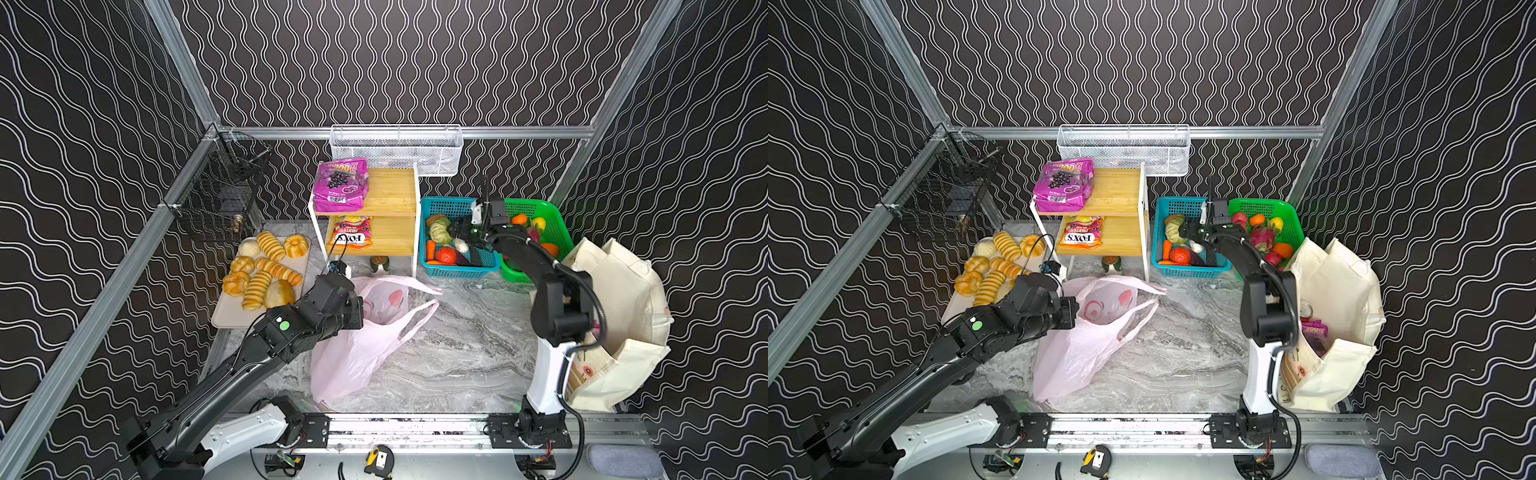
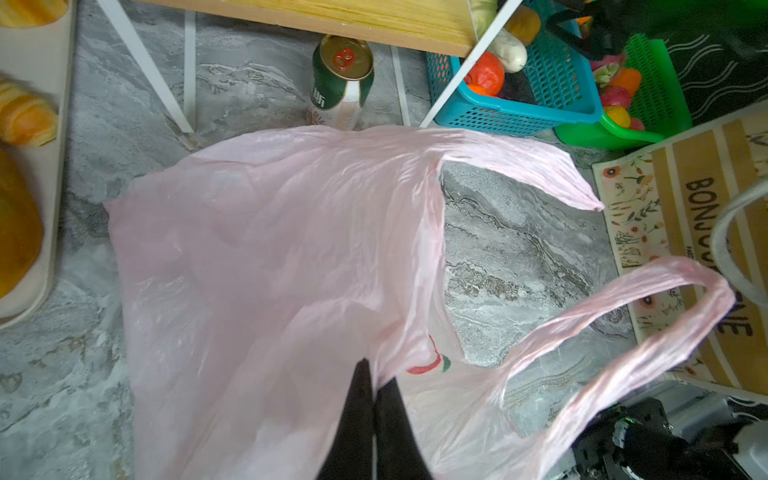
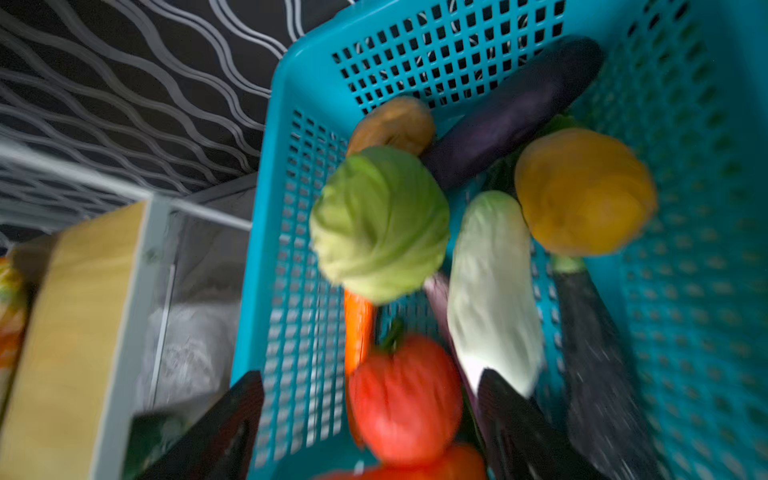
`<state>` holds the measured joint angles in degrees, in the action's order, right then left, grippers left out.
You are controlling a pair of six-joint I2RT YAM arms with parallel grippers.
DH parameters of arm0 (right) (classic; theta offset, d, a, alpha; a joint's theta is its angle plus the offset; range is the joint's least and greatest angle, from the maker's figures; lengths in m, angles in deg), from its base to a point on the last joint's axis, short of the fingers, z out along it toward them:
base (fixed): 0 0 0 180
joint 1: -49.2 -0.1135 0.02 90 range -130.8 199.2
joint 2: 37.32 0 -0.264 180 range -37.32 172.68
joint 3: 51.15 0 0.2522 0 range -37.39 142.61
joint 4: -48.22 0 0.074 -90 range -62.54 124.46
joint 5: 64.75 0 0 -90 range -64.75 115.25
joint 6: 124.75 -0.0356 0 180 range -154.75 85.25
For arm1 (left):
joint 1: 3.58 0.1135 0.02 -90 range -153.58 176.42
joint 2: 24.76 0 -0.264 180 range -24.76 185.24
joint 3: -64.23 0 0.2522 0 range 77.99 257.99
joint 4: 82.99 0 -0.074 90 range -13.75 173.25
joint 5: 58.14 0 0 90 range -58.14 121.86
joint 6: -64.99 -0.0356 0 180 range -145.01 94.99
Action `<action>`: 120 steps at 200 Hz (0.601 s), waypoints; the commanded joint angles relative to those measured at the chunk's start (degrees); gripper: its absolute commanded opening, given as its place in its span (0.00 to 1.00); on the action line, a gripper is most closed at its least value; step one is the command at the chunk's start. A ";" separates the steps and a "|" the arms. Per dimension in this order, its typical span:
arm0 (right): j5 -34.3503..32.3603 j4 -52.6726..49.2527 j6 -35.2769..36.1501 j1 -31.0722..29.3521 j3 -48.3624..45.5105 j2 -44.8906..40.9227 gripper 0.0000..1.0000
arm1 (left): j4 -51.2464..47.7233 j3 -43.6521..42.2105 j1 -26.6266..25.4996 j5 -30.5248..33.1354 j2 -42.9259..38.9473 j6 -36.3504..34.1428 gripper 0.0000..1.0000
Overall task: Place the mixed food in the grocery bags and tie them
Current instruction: 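Reach the right gripper into the teal basket and grasp the green cabbage, then carry the cabbage with the right gripper over the pink bag's opening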
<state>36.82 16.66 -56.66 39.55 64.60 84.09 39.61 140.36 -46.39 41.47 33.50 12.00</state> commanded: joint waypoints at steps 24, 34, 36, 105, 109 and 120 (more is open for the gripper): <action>-4.57 0.49 -0.41 -1.07 13.48 11.38 0.91 | 2.79 1.51 0.10 -4.65 3.47 -3.96 0.00; -2.92 1.07 -0.17 -1.16 15.41 13.32 0.92 | 3.64 1.20 0.09 -4.94 3.85 -3.72 0.00; -2.53 1.16 -0.09 -1.23 15.71 13.68 0.92 | 3.76 1.12 0.09 -4.95 3.98 -3.66 0.00; -0.58 0.75 0.62 -2.13 21.81 19.59 0.75 | 3.58 2.50 0.18 -4.11 7.04 -4.75 0.00; -0.21 1.54 0.42 -2.13 20.85 18.96 0.71 | 3.48 2.60 0.18 -3.99 7.13 -4.69 0.00; -0.22 2.42 0.04 -2.08 19.02 17.24 0.56 | 3.43 2.70 0.18 -3.88 7.34 -4.72 0.00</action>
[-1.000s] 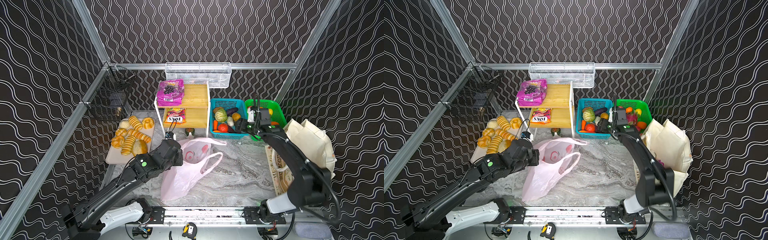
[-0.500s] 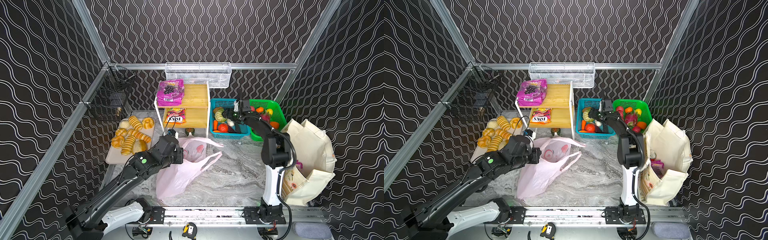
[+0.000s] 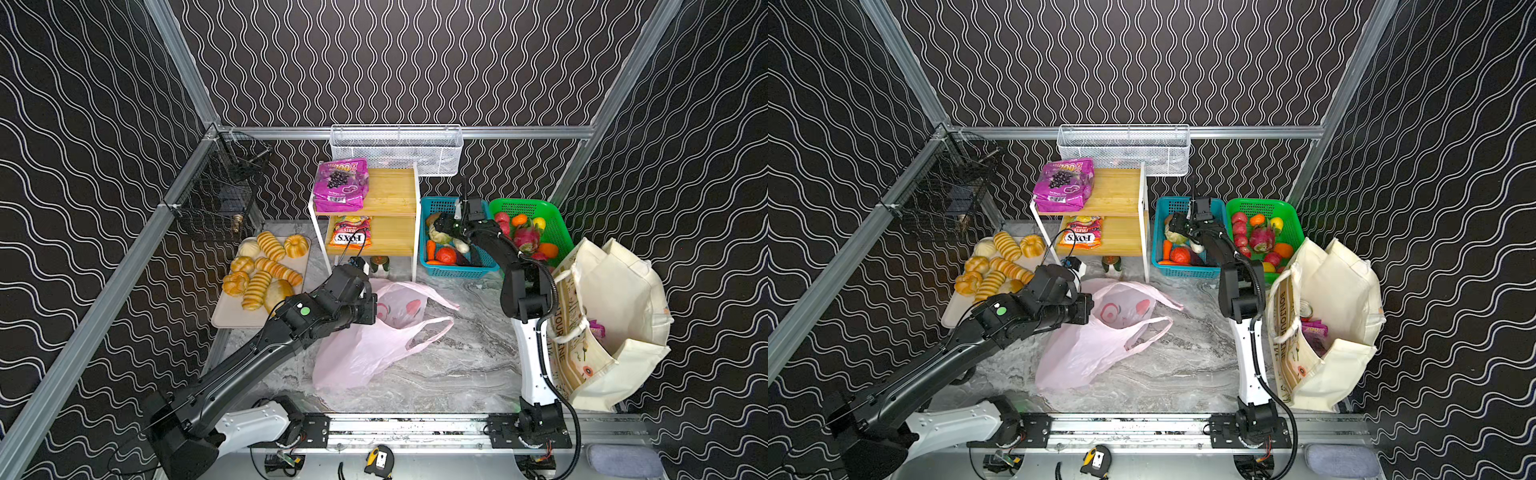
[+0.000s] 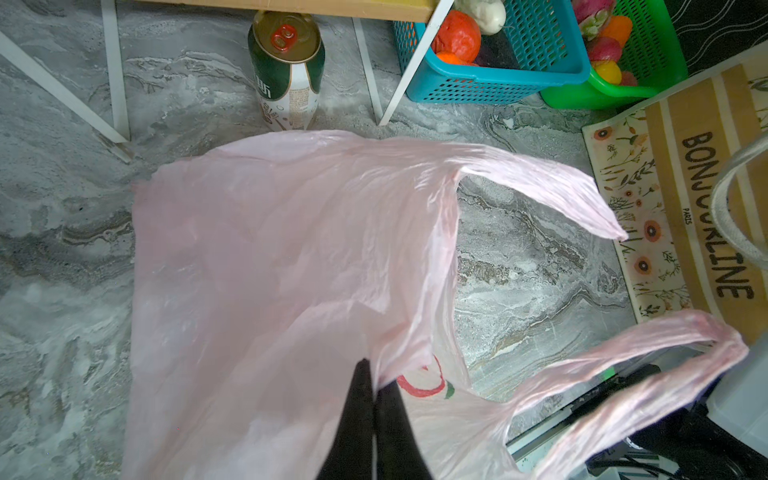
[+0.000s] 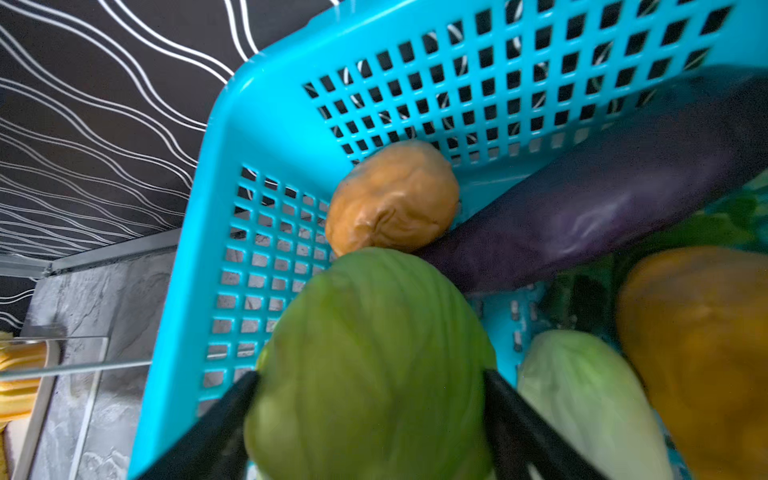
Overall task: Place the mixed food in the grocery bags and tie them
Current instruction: 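Carry the cabbage with the right gripper over the pink bag's opening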
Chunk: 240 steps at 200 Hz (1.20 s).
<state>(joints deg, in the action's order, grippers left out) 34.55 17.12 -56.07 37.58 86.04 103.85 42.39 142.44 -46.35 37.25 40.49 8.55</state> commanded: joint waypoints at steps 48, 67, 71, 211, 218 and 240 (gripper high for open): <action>-0.29 4.13 1.63 -0.07 -11.27 -15.82 0.29 | 1.34 -0.90 0.22 0.72 -0.77 0.67 0.00; 0.36 4.01 2.48 -0.07 -15.06 -21.84 0.30 | 2.38 -2.02 0.22 0.79 -1.48 2.59 0.00; 0.56 3.86 2.64 -0.07 -16.14 -23.60 0.31 | 2.59 -2.22 0.22 0.77 -1.59 2.98 0.00; 19.74 6.24 2.25 -18.22 -71.74 -82.36 0.33 | 11.99 -6.42 0.40 -4.01 -3.90 10.91 0.00; 18.97 6.06 2.54 -18.65 -71.97 -82.36 0.33 | 12.48 -6.51 0.40 -4.53 -3.88 10.95 0.00; 17.45 6.00 4.09 -19.61 -70.79 -81.10 0.33 | 13.48 -6.70 0.40 -5.81 -3.91 10.69 0.00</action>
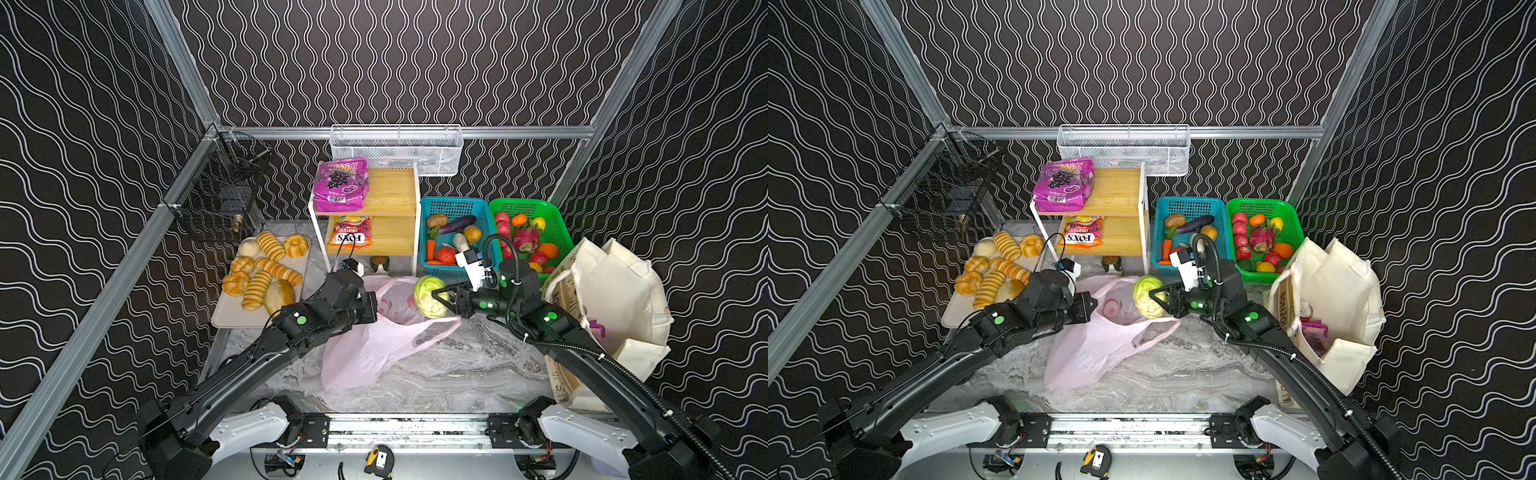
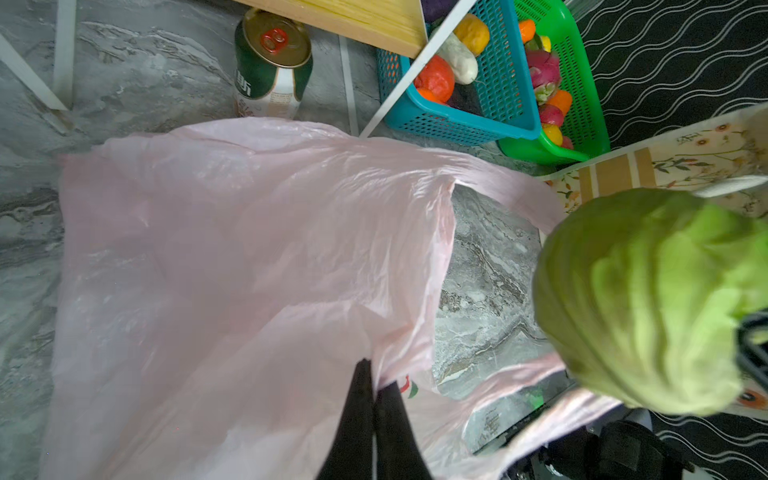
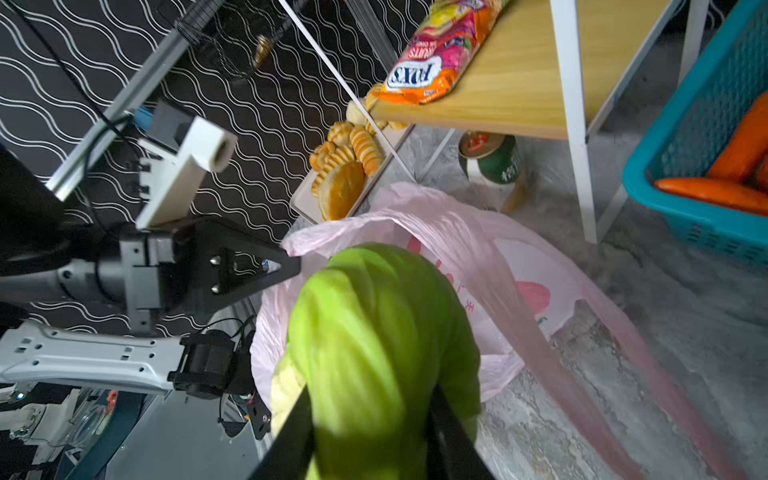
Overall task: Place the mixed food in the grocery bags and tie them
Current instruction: 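Carry the cabbage with the right gripper over the pink bag's opening, then lower the cabbage into the pink bag and open the right gripper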
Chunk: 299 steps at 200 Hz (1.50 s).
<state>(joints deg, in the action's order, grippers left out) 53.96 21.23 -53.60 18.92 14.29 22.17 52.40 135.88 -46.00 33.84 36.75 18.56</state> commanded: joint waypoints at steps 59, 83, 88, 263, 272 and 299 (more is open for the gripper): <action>-0.09 -0.56 4.80 -6.27 3.04 6.30 0.34 | 6.16 -0.48 0.05 -1.72 -0.98 3.78 0.00; -4.17 1.12 4.04 -8.85 -0.80 4.86 0.34 | 7.88 -0.50 0.05 -2.48 -0.87 5.08 0.00; -5.67 1.53 3.36 -9.01 -1.61 4.76 0.34 | 8.12 -0.43 0.05 -3.05 -0.82 4.95 0.00; -9.37 18.85 -12.51 -12.65 0.73 14.08 0.61 | 30.64 -9.75 0.14 -11.26 -5.05 18.11 0.00; -9.03 18.36 -11.60 -12.61 1.05 14.08 0.64 | 30.72 -9.81 0.25 -11.04 -5.17 18.20 0.00; -10.43 16.93 -9.89 -12.63 1.24 13.69 0.72 | 31.05 -10.31 0.48 -10.29 -5.85 18.47 0.00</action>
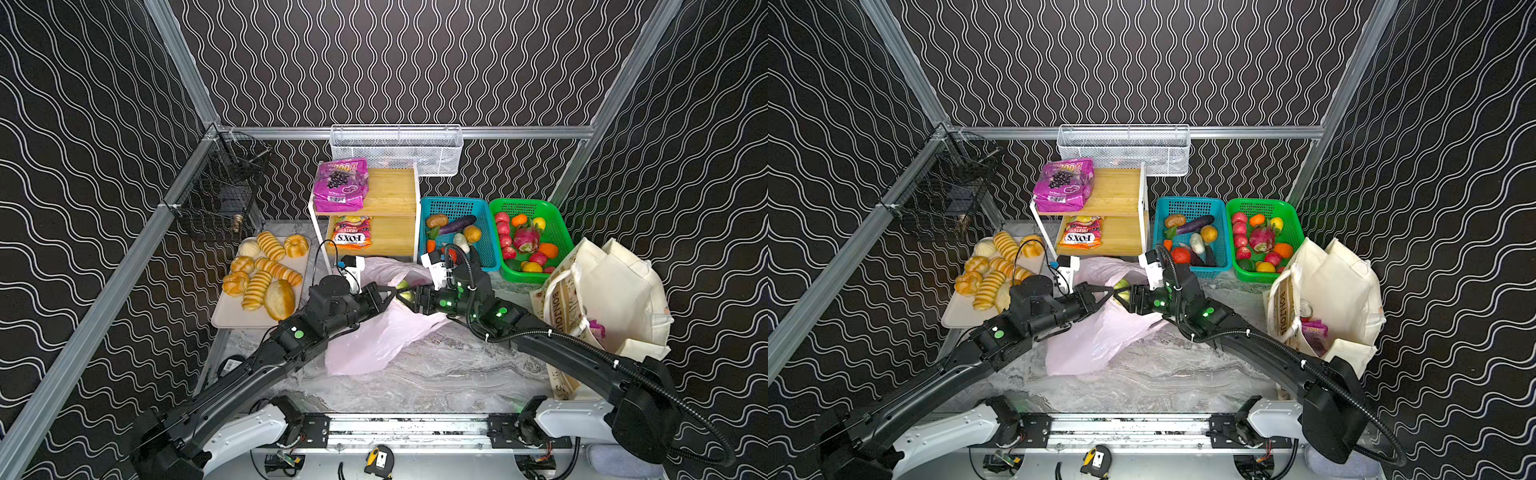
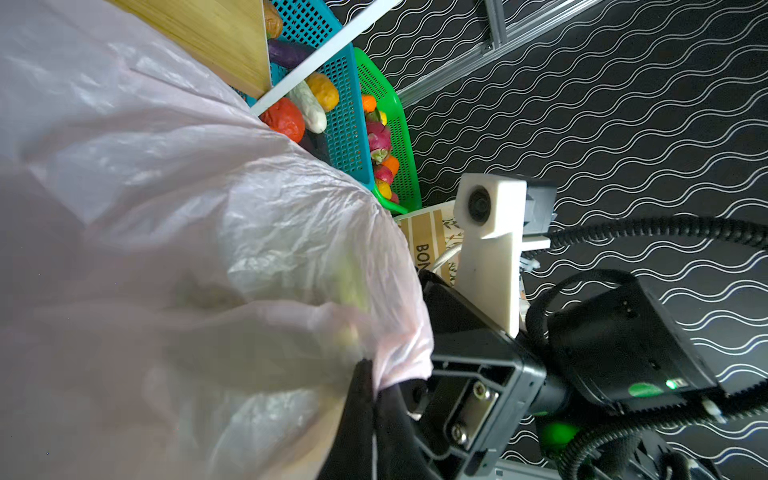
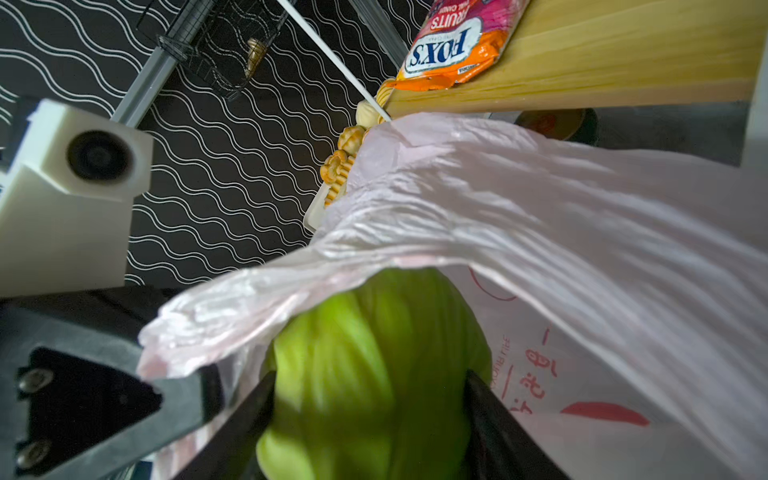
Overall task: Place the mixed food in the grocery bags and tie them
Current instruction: 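Lower the cabbage into the pink bag and open the right gripper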
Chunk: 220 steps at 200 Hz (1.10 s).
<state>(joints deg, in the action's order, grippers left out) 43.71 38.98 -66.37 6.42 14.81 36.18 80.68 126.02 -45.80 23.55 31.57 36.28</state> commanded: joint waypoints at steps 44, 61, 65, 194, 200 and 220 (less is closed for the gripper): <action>-2.32 -3.26 5.45 -0.11 0.55 -2.62 0.82 | 5.46 -3.78 1.15 0.67 -2.55 3.42 0.00; -3.15 -4.34 6.24 -0.11 0.83 -3.35 0.85 | 6.85 -5.21 1.81 0.34 -3.04 4.59 0.00; -3.31 -4.55 6.49 -0.11 0.88 -3.49 0.85 | 7.14 -5.57 1.99 0.25 -3.03 4.90 0.00; -5.03 -7.22 7.89 -0.13 2.24 -2.39 0.93 | 16.81 -10.50 5.55 -4.65 -2.18 11.05 0.00; -5.06 -6.95 7.96 -0.11 2.27 -2.92 0.93 | 16.20 -10.58 5.72 -4.41 -2.60 10.95 0.00; -7.68 -6.08 7.54 -0.11 1.81 -6.58 0.92 | 13.03 -10.68 6.31 -3.69 -3.74 10.42 0.00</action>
<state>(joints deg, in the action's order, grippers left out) 39.03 31.35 -58.28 6.42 16.34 32.94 95.54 115.47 -40.18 19.26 28.99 47.02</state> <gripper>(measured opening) 0.926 0.048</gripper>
